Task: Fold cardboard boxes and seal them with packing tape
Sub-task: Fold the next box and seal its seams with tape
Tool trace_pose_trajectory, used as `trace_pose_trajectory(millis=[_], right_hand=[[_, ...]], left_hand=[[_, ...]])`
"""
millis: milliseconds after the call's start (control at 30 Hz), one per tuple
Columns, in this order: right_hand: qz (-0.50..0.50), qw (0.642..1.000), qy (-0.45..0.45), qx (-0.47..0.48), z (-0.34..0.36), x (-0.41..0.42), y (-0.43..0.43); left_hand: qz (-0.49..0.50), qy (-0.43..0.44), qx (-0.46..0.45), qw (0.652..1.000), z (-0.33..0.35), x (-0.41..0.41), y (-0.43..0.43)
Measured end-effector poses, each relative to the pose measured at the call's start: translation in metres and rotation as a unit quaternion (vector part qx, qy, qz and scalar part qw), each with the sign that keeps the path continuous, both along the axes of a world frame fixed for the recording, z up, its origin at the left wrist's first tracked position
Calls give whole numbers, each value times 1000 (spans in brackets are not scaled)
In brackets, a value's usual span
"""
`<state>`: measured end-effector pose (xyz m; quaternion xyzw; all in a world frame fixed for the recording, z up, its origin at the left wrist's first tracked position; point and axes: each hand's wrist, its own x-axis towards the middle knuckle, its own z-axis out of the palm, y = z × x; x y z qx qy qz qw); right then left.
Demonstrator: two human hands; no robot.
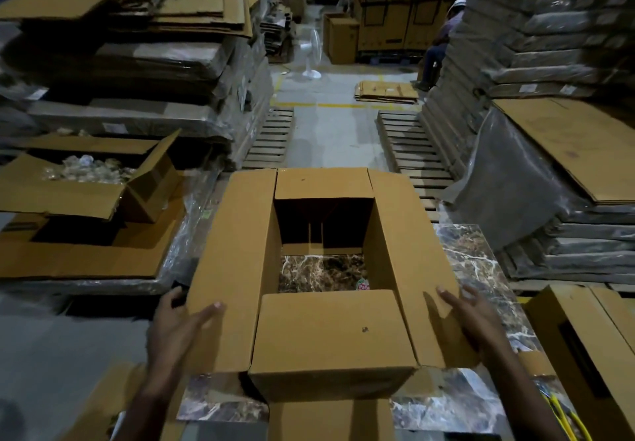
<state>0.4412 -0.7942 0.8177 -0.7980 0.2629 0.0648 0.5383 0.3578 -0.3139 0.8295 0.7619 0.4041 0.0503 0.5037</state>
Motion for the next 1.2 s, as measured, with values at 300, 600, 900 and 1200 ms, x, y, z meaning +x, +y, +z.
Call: trace_pose_trajectory(millis=[300,600,900,1200], right_hand=[[158,960,-94,212,103,4,30],[274,954,-122,20,16,32,140],[256,876,-123,-389,-28,27,161],[280,845,-59,-452,-32,26,162]], left_hand=[[-169,-121,-195,958,73,11,-23],[-209,-75,-8,975,14,57,-137],[-388,52,385,836,-42,80,-149],[-406,85,413,811,-45,83,-148]])
